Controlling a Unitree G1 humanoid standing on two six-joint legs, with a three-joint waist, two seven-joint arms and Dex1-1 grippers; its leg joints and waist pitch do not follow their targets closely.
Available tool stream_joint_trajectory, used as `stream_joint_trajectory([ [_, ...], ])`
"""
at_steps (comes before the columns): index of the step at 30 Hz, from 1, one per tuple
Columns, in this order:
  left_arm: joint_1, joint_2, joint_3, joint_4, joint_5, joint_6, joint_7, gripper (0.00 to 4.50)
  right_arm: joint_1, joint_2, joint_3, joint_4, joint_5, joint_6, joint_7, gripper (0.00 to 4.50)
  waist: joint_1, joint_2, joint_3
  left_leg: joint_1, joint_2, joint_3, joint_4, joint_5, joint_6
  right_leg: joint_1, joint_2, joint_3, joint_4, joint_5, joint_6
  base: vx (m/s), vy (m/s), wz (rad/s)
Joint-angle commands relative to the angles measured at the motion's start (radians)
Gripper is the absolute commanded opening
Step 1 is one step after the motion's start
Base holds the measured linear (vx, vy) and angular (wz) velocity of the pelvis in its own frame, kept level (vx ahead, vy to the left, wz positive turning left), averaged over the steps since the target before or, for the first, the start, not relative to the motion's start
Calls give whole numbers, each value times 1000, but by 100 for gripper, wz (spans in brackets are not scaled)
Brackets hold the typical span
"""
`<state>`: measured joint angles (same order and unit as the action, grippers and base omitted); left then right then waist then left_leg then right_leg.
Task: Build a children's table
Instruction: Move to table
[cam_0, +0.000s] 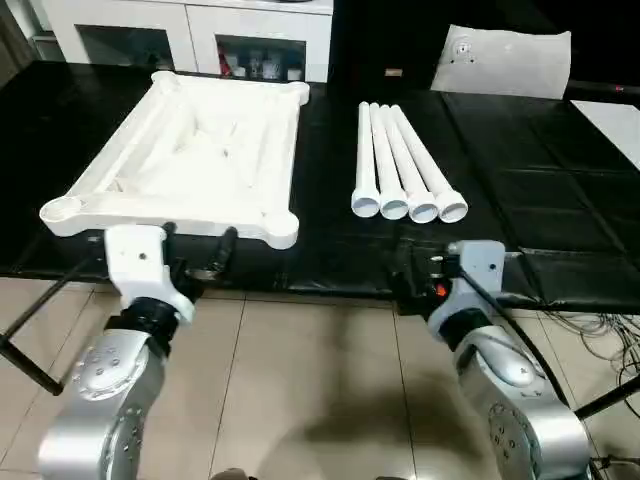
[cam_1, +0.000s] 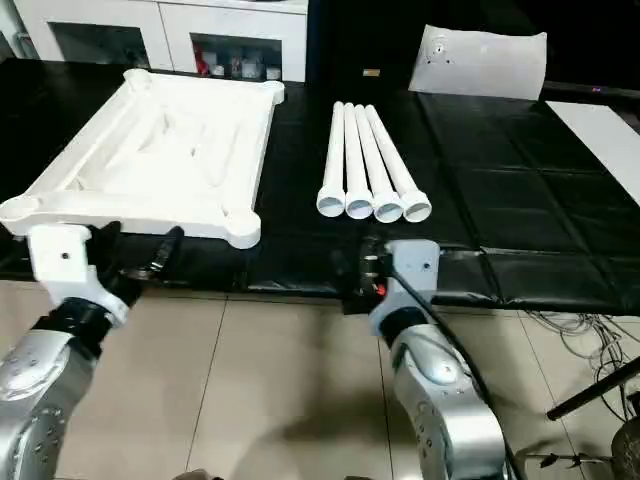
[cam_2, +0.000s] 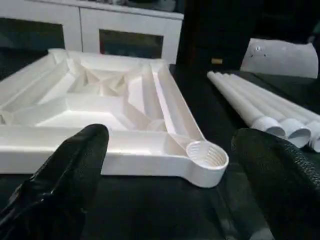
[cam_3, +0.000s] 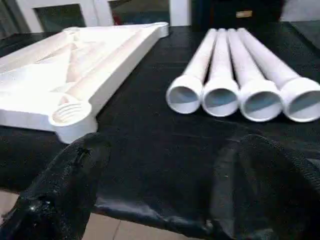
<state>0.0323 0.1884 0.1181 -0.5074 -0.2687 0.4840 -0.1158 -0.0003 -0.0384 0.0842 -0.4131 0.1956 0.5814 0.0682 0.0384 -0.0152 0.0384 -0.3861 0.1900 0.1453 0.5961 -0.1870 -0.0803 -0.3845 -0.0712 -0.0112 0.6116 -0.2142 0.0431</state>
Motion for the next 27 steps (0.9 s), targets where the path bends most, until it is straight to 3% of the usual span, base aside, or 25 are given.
stream_joint_trajectory([
  [1,8,3,5,-22,-9,21,7,443,3,-1,-2,-19,-9,15,-4,450,5,14,-41,16,16,0,-87,-278,-78,19,-27,20,-69,-124,-76,0,0,0],
  [3,15,2,7,-43,-19,36,9,443,0,-15,15,-28,-16,25,8,450,7,10,-40,18,16,1,-88,-302,-78,20,-27,20,-70,-156,-71,0,0,0],
  [5,17,1,9,-51,-20,42,8,443,-1,-24,26,-33,-20,29,15,450,7,10,-33,31,17,-1,-94,-428,-78,19,-27,17,-84,-312,-52,0,0,0],
  [6,21,0,13,-59,-23,48,7,443,-2,-35,41,-39,-24,32,22,450,4,9,-29,47,14,-3,-95,-527,-61,16,-22,11,-101,-454,-38,0,0,0],
  [7,21,0,13,-59,-23,48,7,443,-2,-35,41,-39,-24,32,22,450,4,9,-29,47,14,-3,-95,-527,-61,16,-22,11,-101,-454,-38,0,0,0],
  [8,23,-1,13,-62,-24,51,8,443,-2,-37,44,-41,-25,34,23,450,24,22,-29,-9,-18,-27,-108,-532,22,77,-60,-37,-121,-596,0,0,0,0],
  [9,25,-1,14,-65,-24,53,9,443,-2,-38,46,-44,-25,36,25,450,13,13,-22,-4,-22,-33,-104,-547,48,74,-68,-48,-134,-636,2,0,18,35],
  [10,27,-2,14,-68,-25,54,9,443,-1,-41,50,-45,-24,36,29,450,10,21,-21,-13,-31,-44,-93,-525,74,100,-82,-68,-150,-696,-27,43,15,56],
  [11,28,-2,15,-70,-26,56,9,443,-1,-43,53,-46,-24,37,32,450,7,21,-14,-16,-31,-47,-91,-519,81,107,-88,-78,-159,-721,-39,43,15,56],
  [12,30,-2,15,-74,-28,59,10,443,-1,-47,62,-48,-25,39,39,450,10,26,-13,-20,-31,-54,-85,-484,95,135,-92,-100,-170,-720,-77,61,8,60],
  [13,32,-1,15,-77,-29,61,11,443,-1,-50,68,-50,-25,41,45,450,11,29,-9,-17,-32,-55,-86,-483,99,140,-89,-108,-174,-712,-87,82,14,64],
  [14,32,-1,16,-79,-30,63,11,443,-1,-52,73,-51,-26,41,49,450,12,34,-11,-19,-34,-57,-88,-461,112,161,-80,-123,-174,-670,-100,82,14,64],
  [15,33,-1,16,-81,-31,65,11,443,-1,-58,83,-54,-29,43,52,450,13,36,-7,-16,-36,-57,-92,-459,117,165,-73,-130,-175,-650,-104,99,24,63],
  [16,34,-1,17,-82,-31,67,11,443,0,-61,89,-56,-32,44,52,450,13,40,-11,-12,-38,-65,-96,-435,134,180,-58,-139,-170,-587,-113,52,12,30],
  [17,34,-1,17,-83,-30,69,11,443,2,-60,89,-58,-28,44,52,450,-22,45,-8,103,37,-87,-111,-552,74,92,-12,-104,-113,-463,-148,120,7,56],
  [18,33,-1,18,-84,-31,71,11,443,5,-57,88,-60,-24,45,50,450,-18,47,-20,128,56,-102,-123,-593,67,88,-8,-90,-87,-387,-159,178,-18,32],
  [19,33,-1,18,-84,-31,71,11,443,5,-57,88,-60,-24,45,50,450,-22,50,-18,140,66,-118,-134,-579,84,75,-2,-80,-59,-297,-155,178,-18,32],
  [20,32,-1,18,-83,-31,72,11,443,4,-59,87,-62,-26,46,49,450,-31,44,-20,162,58,-143,-123,-433,237,49,-4,-62,-18,-147,-95,200,-17,8],
  [21,33,-1,17,-84,-30,73,11,443,4,-60,87,-63,-27,46,49,450,-32,36,-22,158,47,-137,-112,-359,299,51,-11,-56,-22,-118,-78,159,-22,3],
  [22,31,-1,16,-82,-29,73,11,443,3,-60,85,-62,-30,45,47,450,-17,6,-29,90,-7,-74,-73,-203,348,118,-43,-19,-72,7,-66,254,-45,7],
  [23,29,-1,16,-78,-29,72,10,443,1,-60,84,-61,-34,41,43,450,13,-6,-43,-15,-73,-23,-9,-61,320,217,-54,23,-101,140,-66,164,-41,5],
  [24,26,-1,15,-75,-28,71,9,443,0,-64,84,-61,-43,36,39,450,27,2,-53,-40,-68,-24,0,-25,292,244,-72,34,-109,164,-59,164,-47,2],
  [25,26,-1,15,-74,-27,70,9,443,-1,-64,84,-61,-43,36,38,450,30,-2,-55,-59,-64,-28,9,4,265,256,-68,34,-107,196,-45,144,-42,-1],
  [26,18,-2,14,-62,-25,66,6,443,-8,-64,76,-57,-51,35,28,450,28,16,-67,-8,-58,-34,-14,83,206,242,19,-14,-64,334,30,144,-42,-1],
  [27,18,-2,14,-62,-25,66,6,443,-8,-64,76,-57,-51,35,28,450,14,32,-74,56,-39,-59,-24,141,234,203,46,-39,-31,344,62,184,-90,9],
])
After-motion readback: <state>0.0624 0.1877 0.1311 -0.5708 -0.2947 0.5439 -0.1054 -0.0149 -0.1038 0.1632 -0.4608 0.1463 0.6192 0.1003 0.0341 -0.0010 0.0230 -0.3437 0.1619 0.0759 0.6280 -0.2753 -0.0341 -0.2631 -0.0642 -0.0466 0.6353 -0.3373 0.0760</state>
